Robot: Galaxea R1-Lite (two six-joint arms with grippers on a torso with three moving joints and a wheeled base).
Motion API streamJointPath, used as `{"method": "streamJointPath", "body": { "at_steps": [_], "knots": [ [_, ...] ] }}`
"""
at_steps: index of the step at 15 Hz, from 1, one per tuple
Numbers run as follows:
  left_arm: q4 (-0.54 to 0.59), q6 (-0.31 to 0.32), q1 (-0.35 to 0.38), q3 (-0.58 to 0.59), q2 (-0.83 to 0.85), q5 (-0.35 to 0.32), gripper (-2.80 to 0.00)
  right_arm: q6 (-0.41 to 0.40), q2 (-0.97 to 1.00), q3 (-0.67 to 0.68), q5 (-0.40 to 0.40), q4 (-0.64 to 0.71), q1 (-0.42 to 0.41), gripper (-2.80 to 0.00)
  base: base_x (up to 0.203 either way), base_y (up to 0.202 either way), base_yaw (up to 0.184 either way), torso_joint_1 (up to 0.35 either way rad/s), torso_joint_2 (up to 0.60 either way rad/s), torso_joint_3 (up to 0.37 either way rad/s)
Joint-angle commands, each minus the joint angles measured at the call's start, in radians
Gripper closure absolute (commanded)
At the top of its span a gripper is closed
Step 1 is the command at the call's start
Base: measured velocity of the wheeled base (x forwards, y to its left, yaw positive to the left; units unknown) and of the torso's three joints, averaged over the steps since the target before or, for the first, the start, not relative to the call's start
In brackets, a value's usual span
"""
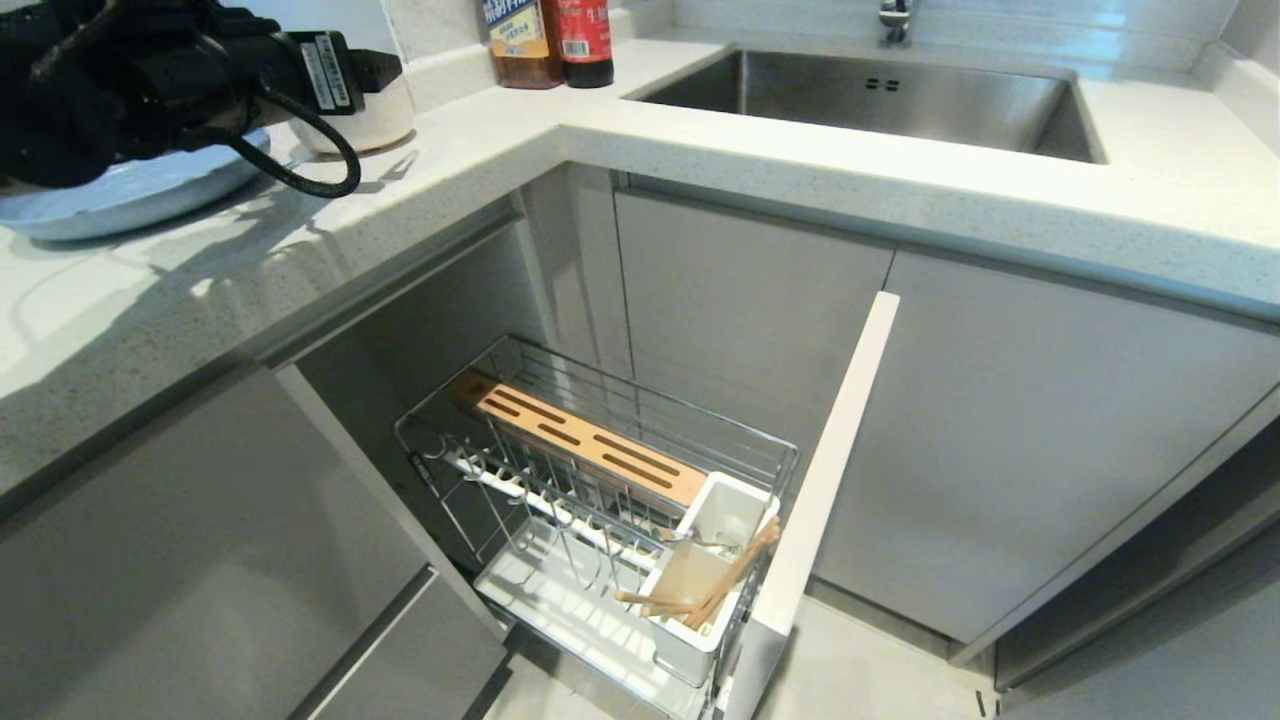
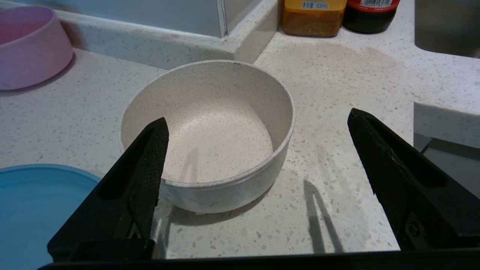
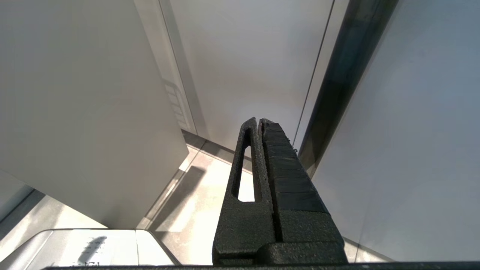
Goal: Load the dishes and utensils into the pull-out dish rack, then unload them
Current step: Pick up the bowl and place it in the cupboard
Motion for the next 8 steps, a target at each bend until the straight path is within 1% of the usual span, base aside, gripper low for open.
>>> {"method": "streamJointPath", "body": {
  "at_steps": [1, 3, 8],
  "knots": [
    [0.001, -0.001, 0.001, 0.001, 0.006, -0.004, -2.80, 0.000, 0.001, 0.002, 0.000, -0.001, 0.000, 0.00, 0.000, 0.000, 0.000, 0.000, 0.00, 0.000],
    [0.020, -0.006, 0.002, 0.001, 0.005, -0.018, -2.80, 0.000, 0.001, 0.002, 0.000, -0.001, 0.000, 0.00, 0.000, 0.000, 0.000, 0.000, 0.00, 0.000],
    [0.108, -0.052, 0.014, 0.002, -0.002, -0.070, -2.80, 0.000, 0.001, 0.002, 0.000, -0.001, 0.000, 0.00, 0.000, 0.000, 0.000, 0.000, 0.00, 0.000]
  ]
}}
